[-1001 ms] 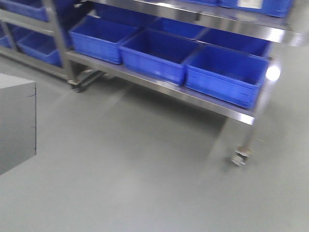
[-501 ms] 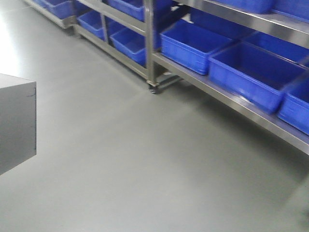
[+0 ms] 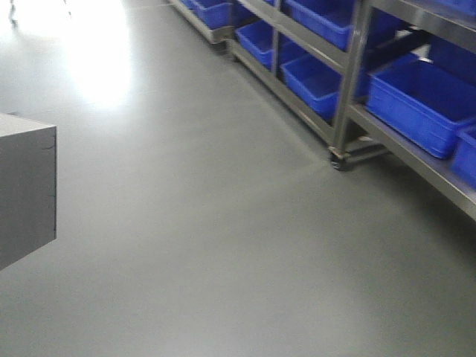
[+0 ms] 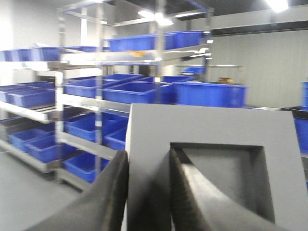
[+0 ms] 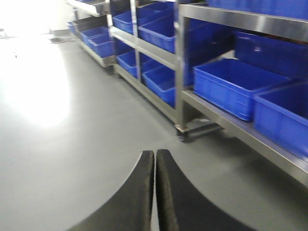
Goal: Sort gray base to blue bin
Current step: 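Drive down the aisle between shelves of blue bins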
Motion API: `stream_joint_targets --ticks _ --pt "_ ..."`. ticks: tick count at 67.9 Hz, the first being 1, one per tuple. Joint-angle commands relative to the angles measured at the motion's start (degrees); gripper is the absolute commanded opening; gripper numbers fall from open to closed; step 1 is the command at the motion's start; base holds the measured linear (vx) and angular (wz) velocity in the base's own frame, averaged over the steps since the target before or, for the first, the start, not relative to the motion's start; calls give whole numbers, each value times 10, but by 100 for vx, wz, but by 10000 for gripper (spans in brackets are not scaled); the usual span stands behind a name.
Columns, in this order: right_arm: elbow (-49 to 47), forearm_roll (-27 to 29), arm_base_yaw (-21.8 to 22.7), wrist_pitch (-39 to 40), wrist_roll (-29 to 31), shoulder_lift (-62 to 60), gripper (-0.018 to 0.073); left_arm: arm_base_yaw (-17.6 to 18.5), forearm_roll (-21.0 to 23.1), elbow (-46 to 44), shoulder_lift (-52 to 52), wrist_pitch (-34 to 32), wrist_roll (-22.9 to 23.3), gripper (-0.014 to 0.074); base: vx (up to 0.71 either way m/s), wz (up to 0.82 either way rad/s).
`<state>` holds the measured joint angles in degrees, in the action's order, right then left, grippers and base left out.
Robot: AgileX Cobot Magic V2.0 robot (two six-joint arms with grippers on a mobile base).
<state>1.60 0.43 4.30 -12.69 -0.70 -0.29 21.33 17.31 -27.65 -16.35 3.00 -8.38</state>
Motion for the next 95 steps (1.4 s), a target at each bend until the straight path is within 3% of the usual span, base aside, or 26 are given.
stream_joint_targets --ticks 1,38,95 --pt "1 -4 3 42 7 10 -5 3 8 -17 -4 -55 3 3 27 60" --pt "1 -4 3 42 7 10 -5 3 8 -17 -4 -55 3 3 29 47" --pt "1 -4 3 42 7 10 -5 3 8 -17 -4 -54 3 3 43 8"
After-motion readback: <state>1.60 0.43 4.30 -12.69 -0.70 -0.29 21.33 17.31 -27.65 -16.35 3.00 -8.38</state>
